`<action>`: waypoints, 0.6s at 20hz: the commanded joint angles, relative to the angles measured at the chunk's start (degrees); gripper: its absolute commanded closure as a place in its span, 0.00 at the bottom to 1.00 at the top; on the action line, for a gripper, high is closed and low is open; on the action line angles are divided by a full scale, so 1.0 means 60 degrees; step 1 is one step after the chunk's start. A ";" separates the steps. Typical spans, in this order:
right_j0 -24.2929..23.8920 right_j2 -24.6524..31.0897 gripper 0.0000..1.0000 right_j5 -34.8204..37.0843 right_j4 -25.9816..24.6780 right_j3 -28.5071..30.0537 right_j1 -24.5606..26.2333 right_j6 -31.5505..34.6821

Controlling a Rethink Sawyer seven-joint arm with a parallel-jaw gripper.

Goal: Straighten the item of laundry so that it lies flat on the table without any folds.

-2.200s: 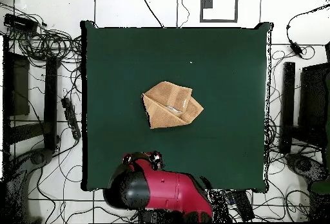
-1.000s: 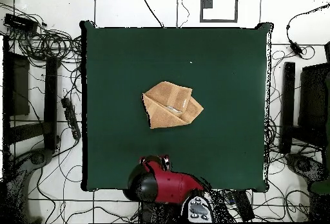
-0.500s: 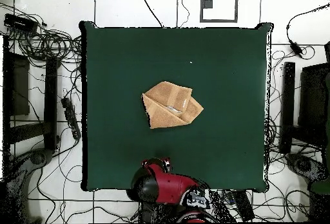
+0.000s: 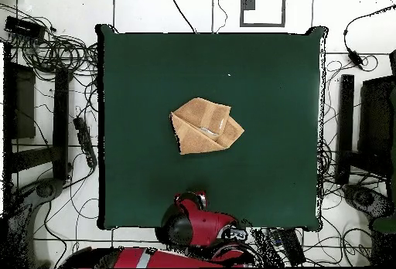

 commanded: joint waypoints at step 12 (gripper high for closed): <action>-0.0411 0.0578 0.00 0.0958 0.0224 -0.1946 0.0383 0.1158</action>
